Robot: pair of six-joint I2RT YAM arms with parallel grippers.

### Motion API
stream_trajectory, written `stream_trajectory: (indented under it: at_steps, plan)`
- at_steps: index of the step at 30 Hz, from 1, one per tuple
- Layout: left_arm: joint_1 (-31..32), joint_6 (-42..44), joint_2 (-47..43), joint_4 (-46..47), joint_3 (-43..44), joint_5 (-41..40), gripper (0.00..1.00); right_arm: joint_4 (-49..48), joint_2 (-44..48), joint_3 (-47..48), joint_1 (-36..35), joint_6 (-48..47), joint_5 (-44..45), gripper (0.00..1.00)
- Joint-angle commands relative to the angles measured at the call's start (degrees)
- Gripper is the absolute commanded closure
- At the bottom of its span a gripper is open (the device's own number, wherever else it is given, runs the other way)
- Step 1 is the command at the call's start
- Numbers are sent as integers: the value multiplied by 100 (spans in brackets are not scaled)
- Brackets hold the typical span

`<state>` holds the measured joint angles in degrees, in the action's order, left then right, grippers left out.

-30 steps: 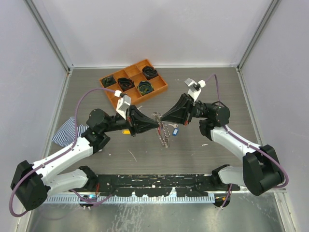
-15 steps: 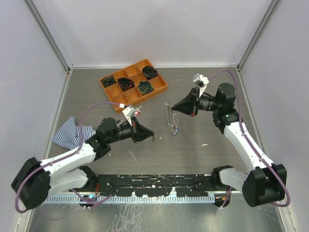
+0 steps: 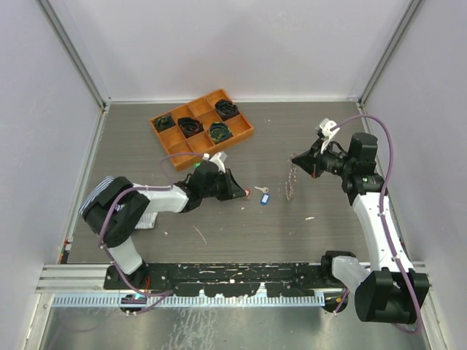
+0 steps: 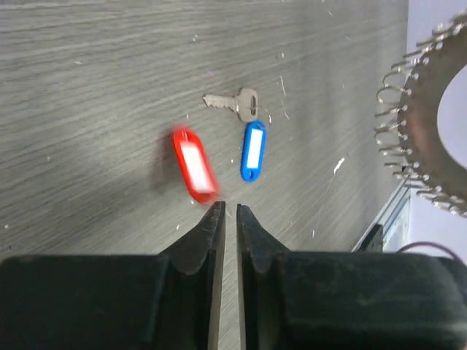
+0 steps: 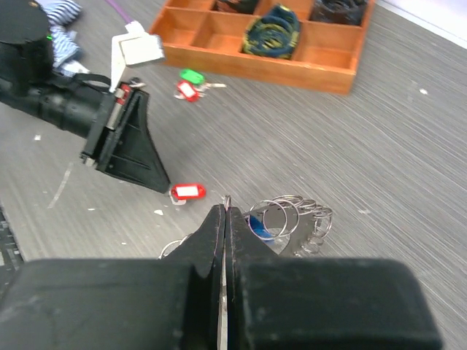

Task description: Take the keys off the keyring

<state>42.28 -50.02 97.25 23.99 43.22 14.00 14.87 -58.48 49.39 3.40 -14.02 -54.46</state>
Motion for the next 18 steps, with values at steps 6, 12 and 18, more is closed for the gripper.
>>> stream_trajectory:
  at_steps: [6, 12, 18]
  plan:
    - [-101, 228, -255, -292, 236, -1017, 49, 83, -399, 279, 209, -647, 1656, 99]
    - [-317, 1465, -2258, -745, -577, -1774, 31, 534, -2300, 1582, -27, -663, 2048, 99]
    - [-401, 2502, -4583, -1686, -1183, -1824, 13, 388, -3816, 2830, -794, -282, 3218, 99]
